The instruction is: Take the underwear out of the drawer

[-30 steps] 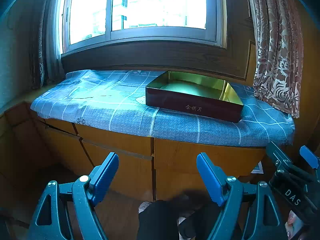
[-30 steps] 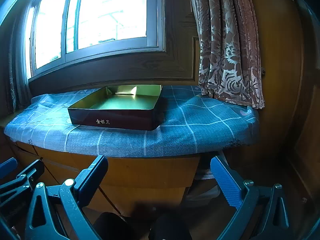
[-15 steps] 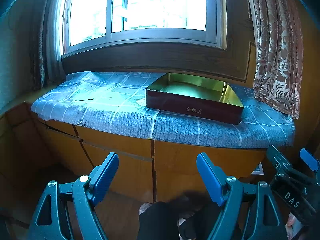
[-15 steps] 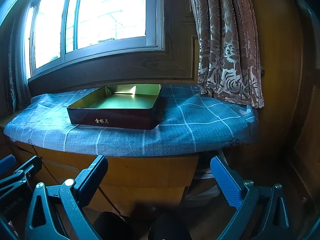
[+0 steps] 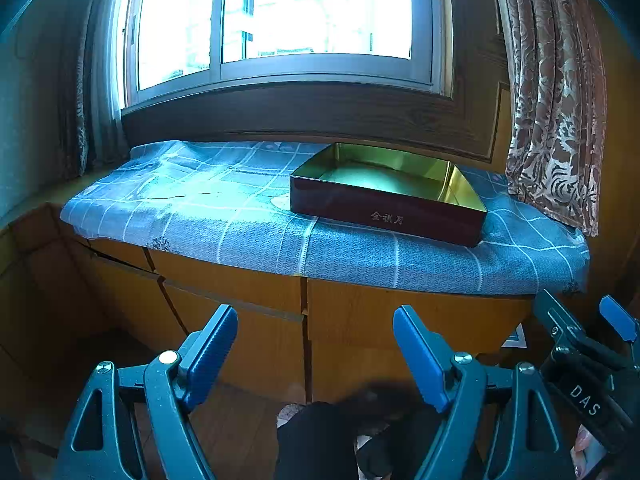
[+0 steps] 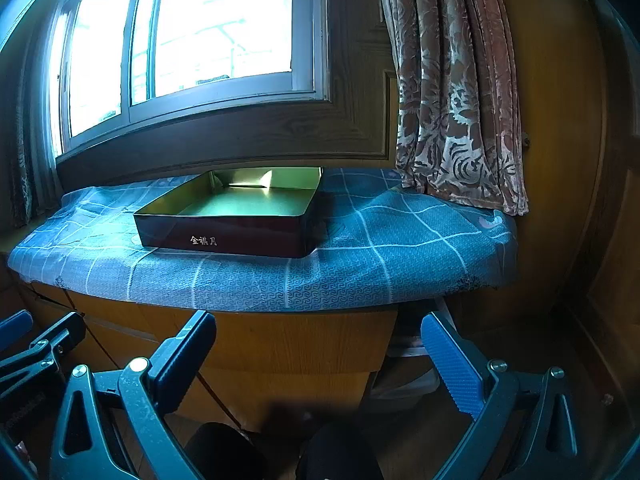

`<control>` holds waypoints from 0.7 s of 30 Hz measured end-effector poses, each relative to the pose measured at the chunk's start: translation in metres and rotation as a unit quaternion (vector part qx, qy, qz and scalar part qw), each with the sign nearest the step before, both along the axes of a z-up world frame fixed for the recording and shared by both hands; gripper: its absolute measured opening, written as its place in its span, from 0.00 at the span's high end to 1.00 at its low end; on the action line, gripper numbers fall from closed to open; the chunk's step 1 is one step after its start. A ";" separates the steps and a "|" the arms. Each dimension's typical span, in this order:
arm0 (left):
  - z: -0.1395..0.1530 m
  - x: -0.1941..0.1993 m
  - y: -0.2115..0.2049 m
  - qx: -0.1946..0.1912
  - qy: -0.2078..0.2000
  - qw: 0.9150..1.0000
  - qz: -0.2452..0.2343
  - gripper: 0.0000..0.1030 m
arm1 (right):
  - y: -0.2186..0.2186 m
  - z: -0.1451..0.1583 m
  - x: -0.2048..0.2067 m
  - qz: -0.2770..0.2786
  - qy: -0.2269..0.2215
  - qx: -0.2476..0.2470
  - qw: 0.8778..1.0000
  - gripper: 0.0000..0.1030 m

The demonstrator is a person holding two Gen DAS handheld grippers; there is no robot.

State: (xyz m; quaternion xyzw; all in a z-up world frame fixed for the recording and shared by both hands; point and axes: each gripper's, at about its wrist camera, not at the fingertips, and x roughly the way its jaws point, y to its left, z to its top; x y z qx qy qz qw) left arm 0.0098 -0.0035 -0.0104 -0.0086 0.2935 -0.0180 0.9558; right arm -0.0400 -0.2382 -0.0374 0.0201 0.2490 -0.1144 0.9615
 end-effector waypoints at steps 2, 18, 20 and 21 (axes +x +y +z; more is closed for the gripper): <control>0.000 0.000 0.000 0.000 0.000 1.000 0.000 0.20 | 0.000 0.000 0.000 0.001 0.000 0.001 1.000 0.00; -0.023 0.014 0.006 -0.052 0.032 0.996 -0.069 0.21 | -0.004 -0.011 0.009 0.014 0.018 0.007 1.000 0.00; -0.030 0.014 0.015 -0.107 0.029 0.988 -0.110 0.21 | -0.004 -0.013 0.010 0.038 0.018 0.012 0.999 0.00; -0.033 0.015 0.017 -0.124 0.029 0.984 -0.128 0.21 | -0.005 -0.014 0.011 0.051 0.018 0.016 0.998 0.00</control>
